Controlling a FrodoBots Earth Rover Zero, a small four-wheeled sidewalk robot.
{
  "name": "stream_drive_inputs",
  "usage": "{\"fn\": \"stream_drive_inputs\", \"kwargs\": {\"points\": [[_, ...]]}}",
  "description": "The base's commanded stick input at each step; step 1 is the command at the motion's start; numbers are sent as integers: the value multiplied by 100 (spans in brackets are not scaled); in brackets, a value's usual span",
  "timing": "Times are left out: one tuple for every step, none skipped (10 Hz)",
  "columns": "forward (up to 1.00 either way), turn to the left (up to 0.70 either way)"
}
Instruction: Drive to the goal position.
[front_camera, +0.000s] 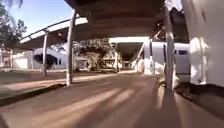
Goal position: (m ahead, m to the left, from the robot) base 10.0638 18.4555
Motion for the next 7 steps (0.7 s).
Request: {"fn": "stream_drive_inputs", "kwargs": {"points": [[70, 0], [70, 0], [70, 0], [70, 0], [70, 0], [70, 0], [70, 0]]}}
